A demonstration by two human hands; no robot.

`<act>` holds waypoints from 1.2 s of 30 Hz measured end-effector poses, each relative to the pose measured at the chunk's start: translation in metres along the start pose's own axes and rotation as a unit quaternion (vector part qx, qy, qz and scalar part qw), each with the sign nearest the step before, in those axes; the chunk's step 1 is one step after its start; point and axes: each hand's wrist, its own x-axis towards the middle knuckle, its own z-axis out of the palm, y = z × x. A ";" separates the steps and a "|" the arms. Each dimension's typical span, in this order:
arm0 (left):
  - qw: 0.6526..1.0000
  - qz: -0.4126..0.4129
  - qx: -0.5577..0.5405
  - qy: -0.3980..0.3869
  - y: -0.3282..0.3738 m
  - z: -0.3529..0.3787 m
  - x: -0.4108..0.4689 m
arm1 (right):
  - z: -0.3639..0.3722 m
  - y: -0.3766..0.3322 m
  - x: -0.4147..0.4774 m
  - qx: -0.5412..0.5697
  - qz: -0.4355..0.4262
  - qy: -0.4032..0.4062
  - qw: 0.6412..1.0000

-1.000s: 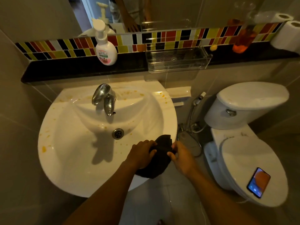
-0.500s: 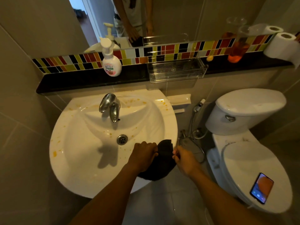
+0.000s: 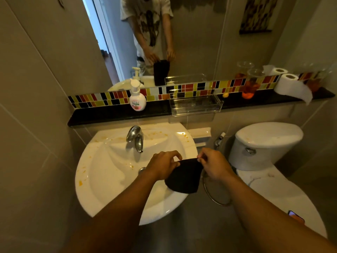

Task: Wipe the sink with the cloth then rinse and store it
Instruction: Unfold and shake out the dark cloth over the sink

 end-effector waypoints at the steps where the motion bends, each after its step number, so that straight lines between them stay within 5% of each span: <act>1: 1.000 0.001 -0.029 0.000 0.006 -0.007 -0.002 | -0.008 -0.006 -0.001 -0.004 -0.004 0.006 1.000; 17: 0.961 0.091 -0.256 0.042 0.059 -0.098 -0.011 | -0.122 -0.111 0.002 -0.072 -0.084 0.094 0.989; 31: 0.982 0.063 -0.177 0.032 0.045 -0.064 -0.019 | -0.175 -0.142 -0.002 -0.120 -0.069 0.089 0.986; 36: 0.987 0.020 -0.113 0.115 0.020 -0.043 -0.020 | -0.186 -0.132 -0.002 -0.098 -0.063 0.101 0.988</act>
